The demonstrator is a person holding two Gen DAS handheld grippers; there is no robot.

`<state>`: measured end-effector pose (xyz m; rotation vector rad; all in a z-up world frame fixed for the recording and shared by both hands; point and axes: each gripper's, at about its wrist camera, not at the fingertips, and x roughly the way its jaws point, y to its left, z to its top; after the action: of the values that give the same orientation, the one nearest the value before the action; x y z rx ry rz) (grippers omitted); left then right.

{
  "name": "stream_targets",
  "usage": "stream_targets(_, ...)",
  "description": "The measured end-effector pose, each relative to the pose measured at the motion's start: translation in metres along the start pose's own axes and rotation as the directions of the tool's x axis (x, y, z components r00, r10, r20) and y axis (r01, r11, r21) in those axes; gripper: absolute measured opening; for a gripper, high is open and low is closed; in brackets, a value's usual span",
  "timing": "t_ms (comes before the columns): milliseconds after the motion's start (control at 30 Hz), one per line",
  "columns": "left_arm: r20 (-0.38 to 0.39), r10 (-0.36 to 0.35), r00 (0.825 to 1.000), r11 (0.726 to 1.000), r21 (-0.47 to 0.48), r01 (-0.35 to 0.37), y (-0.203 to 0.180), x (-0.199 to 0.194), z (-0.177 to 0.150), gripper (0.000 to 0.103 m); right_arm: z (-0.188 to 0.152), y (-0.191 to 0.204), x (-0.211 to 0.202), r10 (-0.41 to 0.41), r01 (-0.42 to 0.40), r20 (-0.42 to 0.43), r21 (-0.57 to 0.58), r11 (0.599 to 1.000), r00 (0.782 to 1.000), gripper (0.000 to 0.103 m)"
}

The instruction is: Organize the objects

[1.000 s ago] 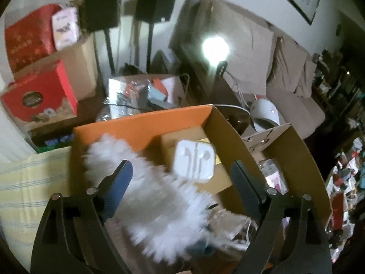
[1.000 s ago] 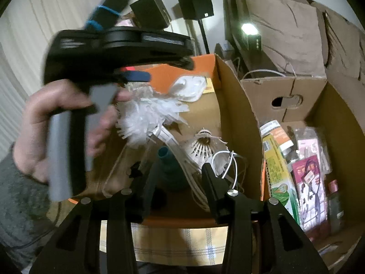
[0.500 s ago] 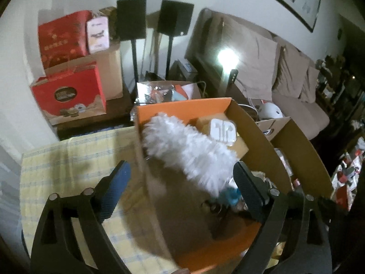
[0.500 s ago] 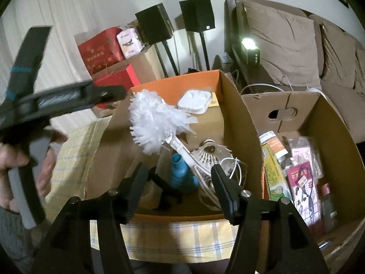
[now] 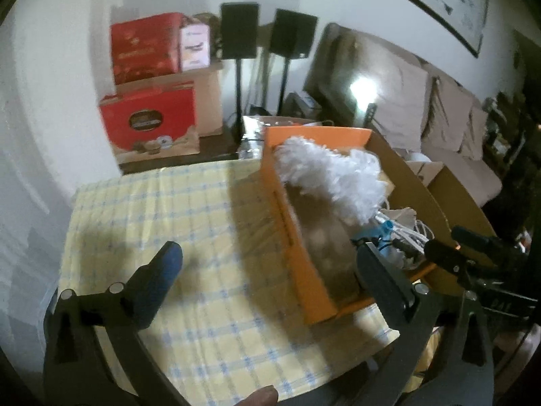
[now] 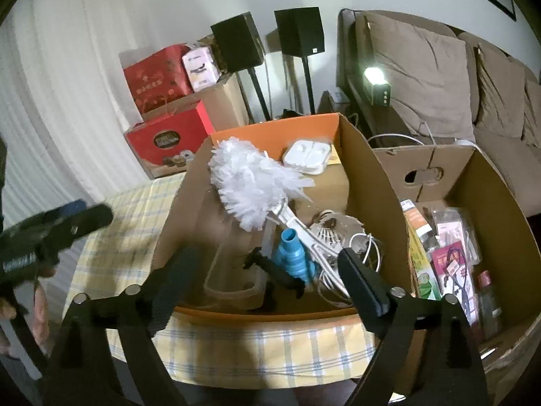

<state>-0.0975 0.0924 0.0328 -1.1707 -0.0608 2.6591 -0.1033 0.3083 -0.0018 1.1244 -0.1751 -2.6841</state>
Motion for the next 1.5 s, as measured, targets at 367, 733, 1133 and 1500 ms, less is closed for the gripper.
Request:
stream_targets(367,-0.007,0.048,0.999,0.995,-0.090,-0.049,0.042,-0.025,-0.036,0.103,-0.015,0.032,-0.011,-0.012,0.012,0.017,-0.054,0.998,1.000,0.102)
stream_targets(733,0.013,0.117,0.993,0.985,-0.132,-0.114,0.059,-0.059,-0.071,0.103,-0.041,0.066,-0.027,-0.029,0.035,0.070,-0.095,0.995,0.997,0.102)
stream_targets(1133,0.043,0.145,0.989,0.982,-0.131,-0.138,0.055,-0.078,-0.089,0.103,-0.059,0.080,-0.044,-0.025,0.035,0.092,-0.105,0.994,0.995,0.102)
stream_targets(1500,0.034,0.142,0.989,0.980,-0.147,-0.136,0.060,-0.077,-0.097,0.103,-0.069,0.082,-0.055,-0.042,0.053,0.116,-0.093,0.994,0.992,0.102)
